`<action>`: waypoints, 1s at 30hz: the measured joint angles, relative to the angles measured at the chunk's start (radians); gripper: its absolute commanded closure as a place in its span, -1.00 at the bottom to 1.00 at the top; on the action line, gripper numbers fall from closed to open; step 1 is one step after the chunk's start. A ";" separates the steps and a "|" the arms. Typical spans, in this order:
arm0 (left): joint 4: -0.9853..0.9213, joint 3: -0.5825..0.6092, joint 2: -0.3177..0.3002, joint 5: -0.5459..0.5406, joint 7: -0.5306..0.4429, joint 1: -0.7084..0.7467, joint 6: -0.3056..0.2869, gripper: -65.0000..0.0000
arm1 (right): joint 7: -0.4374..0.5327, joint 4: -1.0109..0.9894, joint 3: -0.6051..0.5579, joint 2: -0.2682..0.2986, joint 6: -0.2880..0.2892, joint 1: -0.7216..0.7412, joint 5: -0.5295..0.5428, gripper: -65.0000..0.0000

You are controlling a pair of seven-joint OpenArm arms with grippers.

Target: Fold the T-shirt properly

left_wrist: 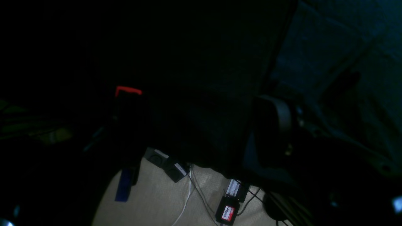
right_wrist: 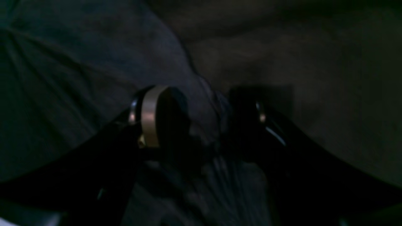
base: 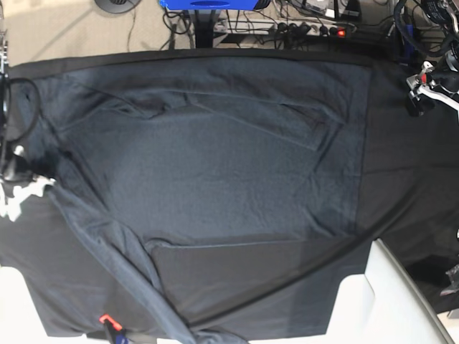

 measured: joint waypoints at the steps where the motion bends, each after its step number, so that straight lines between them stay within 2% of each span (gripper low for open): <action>1: -0.001 0.000 0.002 0.000 0.000 -0.005 0.000 -0.49 | 0.004 0.000 -0.003 -0.005 0.000 0.002 0.000 0.05; 4: -0.002 0.000 0.002 -0.003 -0.001 -0.010 0.000 -0.49 | 0.005 0.000 -0.003 -0.010 0.000 0.001 0.000 0.08; 5: -0.002 0.000 0.002 -0.003 0.000 -0.009 0.000 -0.49 | 0.005 -0.003 -0.003 -0.010 0.000 0.000 0.000 0.16; 9: -0.002 0.000 0.002 0.000 0.000 -0.007 0.000 -0.49 | 0.005 -0.004 -0.001 -0.009 0.000 0.000 0.001 0.91; 10: -0.002 0.000 0.002 0.000 0.000 -0.007 0.000 -0.49 | 0.005 -0.004 0.002 -0.008 0.000 -0.001 0.001 1.00; 16: -0.002 0.000 0.027 0.000 0.000 -0.006 0.000 -0.49 | -0.002 0.010 0.002 -0.006 0.000 -0.005 0.000 0.99; 22: -0.002 0.000 0.023 0.000 0.000 -0.006 0.000 -0.49 | -0.023 0.172 0.007 -0.005 -0.003 -0.101 0.003 0.99; 26: -0.002 0.000 0.024 0.000 0.000 -0.006 0.000 -0.49 | -0.086 0.283 0.148 -0.019 0.003 -0.179 0.004 0.99; 30: -0.002 -0.001 0.023 0.001 0.000 -0.006 0.000 -0.49 | -0.146 0.387 0.225 -0.011 -0.002 -0.251 0.000 0.99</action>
